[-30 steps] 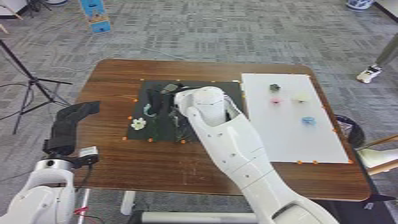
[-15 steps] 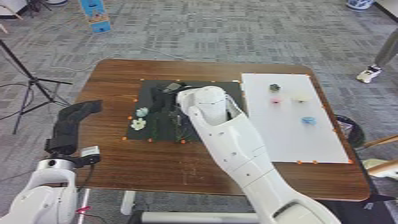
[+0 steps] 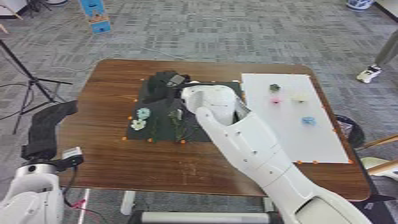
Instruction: Arrange flowers
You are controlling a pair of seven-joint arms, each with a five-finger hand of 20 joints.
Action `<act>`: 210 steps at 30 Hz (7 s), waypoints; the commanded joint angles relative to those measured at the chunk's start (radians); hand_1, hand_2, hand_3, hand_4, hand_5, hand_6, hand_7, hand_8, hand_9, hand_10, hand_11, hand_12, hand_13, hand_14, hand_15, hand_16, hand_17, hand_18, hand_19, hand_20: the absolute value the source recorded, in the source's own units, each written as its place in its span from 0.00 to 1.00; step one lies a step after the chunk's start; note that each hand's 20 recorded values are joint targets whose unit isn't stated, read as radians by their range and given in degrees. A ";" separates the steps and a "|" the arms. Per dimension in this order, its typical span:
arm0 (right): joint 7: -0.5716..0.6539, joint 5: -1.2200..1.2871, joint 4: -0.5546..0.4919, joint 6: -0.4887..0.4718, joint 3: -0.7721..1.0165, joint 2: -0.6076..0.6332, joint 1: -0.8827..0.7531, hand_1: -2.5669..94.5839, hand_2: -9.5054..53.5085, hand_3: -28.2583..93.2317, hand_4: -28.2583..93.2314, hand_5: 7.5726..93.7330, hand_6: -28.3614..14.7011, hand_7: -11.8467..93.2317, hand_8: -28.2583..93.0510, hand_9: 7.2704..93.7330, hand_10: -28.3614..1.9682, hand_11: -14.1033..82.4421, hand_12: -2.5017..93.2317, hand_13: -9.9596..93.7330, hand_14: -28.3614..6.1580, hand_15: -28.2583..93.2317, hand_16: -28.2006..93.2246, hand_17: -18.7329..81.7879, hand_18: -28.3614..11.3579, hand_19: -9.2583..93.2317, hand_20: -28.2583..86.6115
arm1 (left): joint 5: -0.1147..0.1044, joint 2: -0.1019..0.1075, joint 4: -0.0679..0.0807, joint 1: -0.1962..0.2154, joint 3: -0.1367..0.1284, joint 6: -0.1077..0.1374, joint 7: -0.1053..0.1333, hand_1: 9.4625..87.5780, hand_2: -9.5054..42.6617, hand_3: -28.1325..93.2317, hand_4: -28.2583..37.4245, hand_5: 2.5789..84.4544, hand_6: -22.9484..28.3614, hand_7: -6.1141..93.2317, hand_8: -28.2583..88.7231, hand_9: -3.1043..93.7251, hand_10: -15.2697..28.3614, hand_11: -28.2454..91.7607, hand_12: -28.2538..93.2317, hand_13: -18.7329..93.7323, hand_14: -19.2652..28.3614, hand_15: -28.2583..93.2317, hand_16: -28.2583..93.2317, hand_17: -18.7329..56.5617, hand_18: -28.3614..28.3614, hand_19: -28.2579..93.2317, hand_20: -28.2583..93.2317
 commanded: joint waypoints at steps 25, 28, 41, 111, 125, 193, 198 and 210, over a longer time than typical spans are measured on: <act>-0.552 -0.512 0.092 -0.080 0.243 -0.203 -0.100 0.16 0.51 0.77 0.09 0.10 0.64 0.29 0.15 0.30 0.72 0.17 0.12 0.32 0.28 0.58 0.50 0.17 0.30 0.56 0.66 | -0.071 -0.017 0.010 -0.051 0.055 -0.025 0.053 0.17 0.51 0.82 0.00 0.48 0.45 0.23 0.16 0.53 0.63 0.39 0.32 0.45 0.64 0.31 0.22 0.30 0.61 0.24 0.35; -0.571 -0.554 0.108 -0.075 0.264 -0.217 -0.108 0.16 0.50 0.78 0.09 0.14 0.62 0.29 0.15 0.29 0.74 0.17 0.12 0.30 0.28 0.60 0.51 0.17 0.29 0.57 0.67 | -0.083 -0.023 0.002 -0.044 0.054 -0.018 0.065 0.17 0.51 0.83 0.00 0.46 0.44 0.23 0.16 0.53 0.62 0.39 0.32 0.44 0.65 0.31 0.22 0.28 0.62 0.24 0.35; -0.630 -0.757 0.205 -0.142 0.411 -0.306 -0.117 0.17 0.52 0.79 0.09 0.12 0.64 0.29 0.15 0.32 0.74 0.18 0.12 0.30 0.29 0.61 0.51 0.17 0.31 0.58 0.68 | -0.097 -0.037 -0.011 -0.080 0.091 -0.010 0.077 0.16 0.51 0.83 0.00 0.33 0.37 0.24 0.14 0.53 0.62 0.39 0.32 0.43 0.64 0.30 0.24 0.25 0.64 0.25 0.34; -0.593 -0.844 0.181 -0.079 0.338 -0.215 -0.111 0.16 0.49 0.78 0.09 0.20 0.65 0.30 0.14 0.37 0.70 0.19 0.14 0.30 0.30 0.57 0.51 0.16 0.30 0.56 0.66 | -0.059 -0.054 -0.054 -0.105 0.124 0.001 0.078 0.16 0.48 0.83 0.00 0.40 0.42 0.24 0.14 0.52 0.61 0.39 0.32 0.42 0.63 0.29 0.24 0.25 0.62 0.24 0.34; -0.244 0.123 -0.207 -0.068 0.166 0.163 -0.093 0.16 0.46 0.77 0.08 0.23 0.63 0.30 0.14 0.36 0.64 0.19 0.15 0.31 0.28 0.55 0.50 0.16 0.29 0.56 0.65 | -0.074 -0.019 -0.037 -0.092 0.100 0.013 0.081 0.21 0.46 0.84 0.00 0.41 0.43 0.23 0.14 0.50 0.62 0.39 0.32 0.44 0.64 0.30 0.23 0.36 0.60 0.27 0.37; -0.131 0.409 -0.625 -0.125 0.421 0.525 -0.370 0.19 0.41 0.75 0.10 0.27 0.62 0.26 0.16 0.35 0.60 0.19 0.16 0.31 0.24 0.52 0.51 0.16 0.28 0.54 0.63 | -0.304 -0.150 0.094 -0.439 0.516 -0.018 0.170 0.24 0.49 0.84 0.00 0.48 0.48 0.24 0.15 0.52 0.64 0.41 0.31 0.47 0.63 0.32 0.21 0.40 0.58 0.26 0.36; -0.117 0.425 -0.638 -0.106 0.447 0.533 -0.405 0.19 0.41 0.75 0.10 0.27 0.62 0.26 0.16 0.35 0.60 0.19 0.16 0.31 0.24 0.52 0.51 0.16 0.28 0.54 0.63 | -0.236 -0.130 0.033 -0.402 0.454 -0.038 0.167 0.24 0.48 0.84 0.00 0.48 0.48 0.25 0.15 0.52 0.64 0.41 0.31 0.47 0.63 0.32 0.21 0.38 0.57 0.25 0.36; 0.007 0.517 -0.712 0.242 0.654 0.576 -0.719 0.24 0.31 0.77 0.09 0.39 0.63 0.31 0.14 0.43 0.52 0.21 0.17 0.41 0.30 0.52 0.49 0.23 0.25 0.56 0.63 | 0.076 0.007 -0.103 -0.038 0.003 -0.087 0.001 0.25 0.27 0.84 0.04 0.51 0.48 0.25 0.16 0.53 0.63 0.41 0.32 0.48 0.69 0.32 0.23 0.33 0.67 0.29 0.36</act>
